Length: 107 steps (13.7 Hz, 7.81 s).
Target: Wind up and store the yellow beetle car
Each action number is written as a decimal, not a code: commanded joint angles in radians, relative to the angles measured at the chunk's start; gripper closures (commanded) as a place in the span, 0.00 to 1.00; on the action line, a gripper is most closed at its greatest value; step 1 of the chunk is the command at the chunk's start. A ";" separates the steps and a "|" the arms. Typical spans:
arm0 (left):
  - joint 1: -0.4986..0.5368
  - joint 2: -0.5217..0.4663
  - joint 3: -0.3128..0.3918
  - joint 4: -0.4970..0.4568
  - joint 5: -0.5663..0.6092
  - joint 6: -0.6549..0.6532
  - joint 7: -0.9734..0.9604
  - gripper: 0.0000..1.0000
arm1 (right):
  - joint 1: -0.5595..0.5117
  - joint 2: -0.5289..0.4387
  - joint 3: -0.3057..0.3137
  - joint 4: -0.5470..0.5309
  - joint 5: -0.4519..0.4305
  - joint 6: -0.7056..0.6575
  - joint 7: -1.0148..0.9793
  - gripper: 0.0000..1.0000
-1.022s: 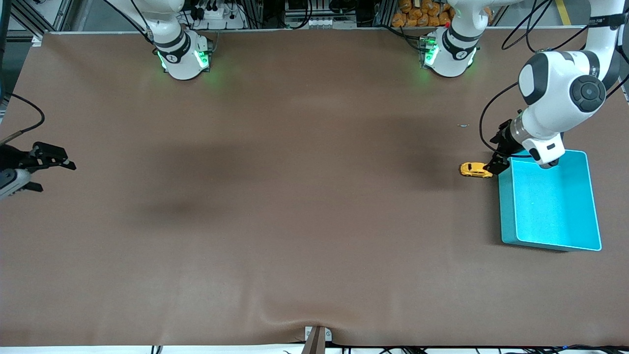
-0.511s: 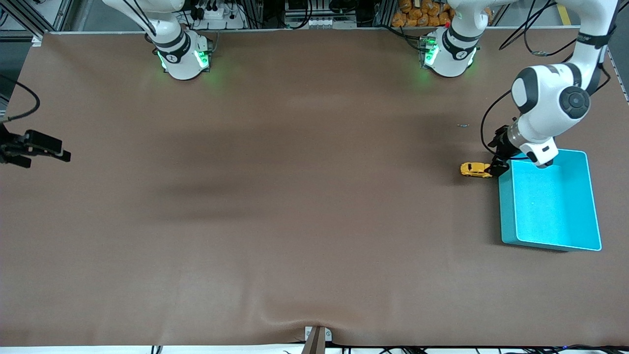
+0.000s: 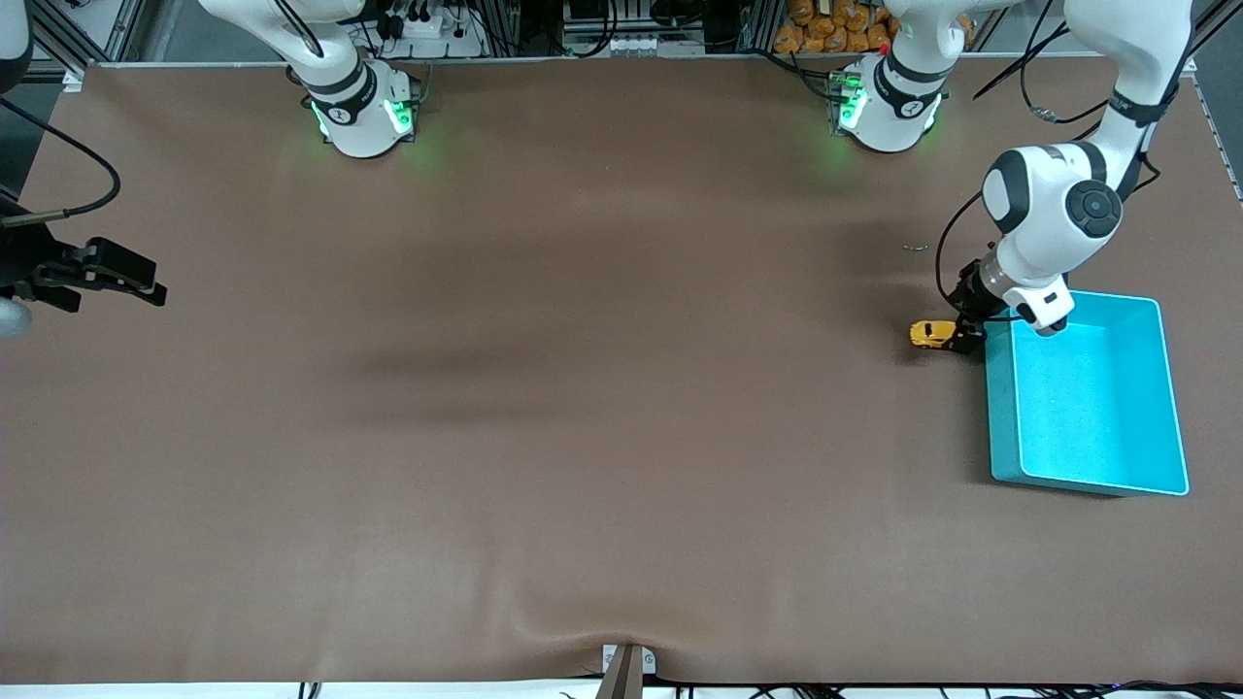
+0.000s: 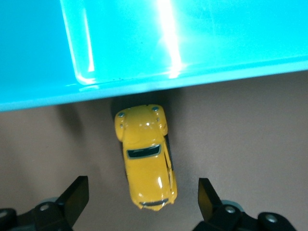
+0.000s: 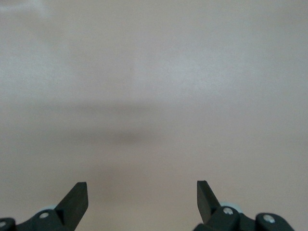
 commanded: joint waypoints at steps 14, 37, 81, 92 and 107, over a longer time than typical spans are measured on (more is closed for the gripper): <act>0.008 0.114 -0.008 0.024 -0.013 0.130 -0.002 1.00 | 0.061 -0.233 -0.071 -0.246 -0.019 0.058 -0.097 0.00; 0.123 -0.015 -0.040 0.508 0.094 -0.497 0.769 1.00 | 0.051 -0.217 -0.071 -0.211 -0.020 -0.031 -0.116 0.00; 0.308 0.405 -0.041 0.705 0.169 -0.408 1.522 0.00 | 0.003 -0.217 -0.071 -0.178 -0.022 -0.061 -0.123 0.00; 0.307 0.114 -0.098 0.656 0.156 -0.591 1.452 0.00 | 0.000 -0.217 -0.072 -0.178 -0.023 -0.061 -0.122 0.00; 0.270 -0.204 -0.384 0.708 0.096 -0.945 1.055 0.00 | -0.020 -0.218 -0.071 -0.174 -0.022 -0.061 -0.123 0.00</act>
